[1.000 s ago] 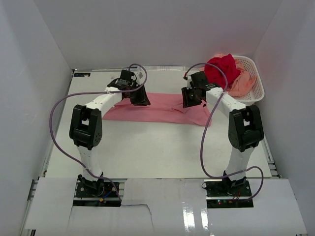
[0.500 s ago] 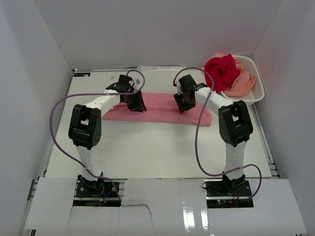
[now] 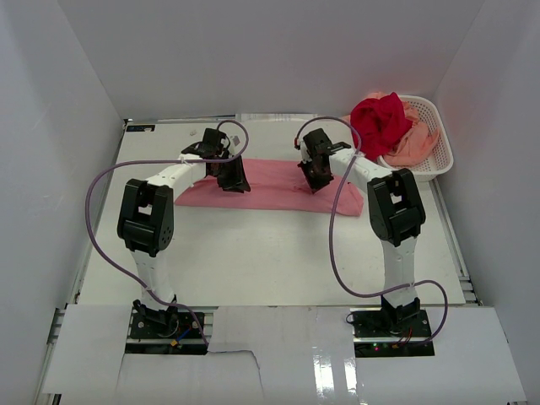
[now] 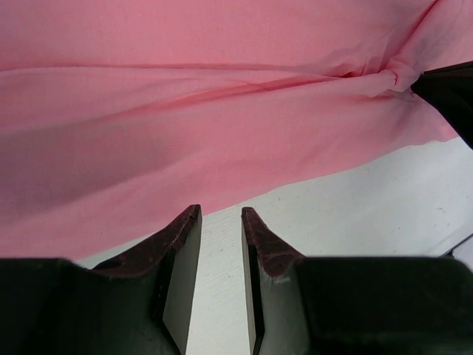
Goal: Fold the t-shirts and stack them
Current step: Fold the other side of the tshirt into a rectangle
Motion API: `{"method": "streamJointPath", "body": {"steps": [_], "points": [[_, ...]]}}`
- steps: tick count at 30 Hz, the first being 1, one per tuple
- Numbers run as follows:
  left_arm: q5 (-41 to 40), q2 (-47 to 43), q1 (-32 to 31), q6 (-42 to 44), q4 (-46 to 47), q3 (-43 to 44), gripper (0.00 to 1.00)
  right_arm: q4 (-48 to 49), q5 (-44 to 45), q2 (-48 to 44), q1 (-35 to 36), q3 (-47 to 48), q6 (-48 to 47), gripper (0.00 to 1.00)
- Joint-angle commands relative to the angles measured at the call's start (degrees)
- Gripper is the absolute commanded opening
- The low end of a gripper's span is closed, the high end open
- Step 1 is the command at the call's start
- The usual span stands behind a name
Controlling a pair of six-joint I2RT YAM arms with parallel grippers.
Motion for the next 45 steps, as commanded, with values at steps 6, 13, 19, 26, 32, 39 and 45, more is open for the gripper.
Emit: {"method": "streamJointPath", "body": {"steps": [6,13,19,26,32,39,45], "points": [[-0.77,-3.18,-0.02,0.97,-0.73,0.58,0.39,3.34,-1.07,2.29,0.13,9.76,-2.48,0.08],[-1.13,-3.62,-0.02,0.97,-1.08,0.23,0.39,8.35,-3.09,5.80,0.83,15.92,-3.81,0.23],[-1.39,-4.14,-0.10,1.15,-1.17,-0.73,0.39,15.11,1.04,2.40,1.27,8.48,-0.47,0.41],[-1.30,-4.49,-0.02,1.06,-1.17,-0.91,0.39,22.42,1.92,-8.77,1.10,-4.64,0.85,0.42],[-1.74,-5.02,-0.02,1.41,-1.17,-0.12,0.39,27.50,0.60,-19.22,1.10,-16.04,2.52,0.42],[-1.83,-5.29,-0.02,1.59,-1.17,-0.38,0.39,25.94,1.57,-21.00,1.10,-18.98,2.26,0.41],[-1.21,-5.46,-0.02,1.32,-1.08,-0.65,0.39,22.96,-1.24,-17.84,0.22,-17.13,5.06,0.21]]}}
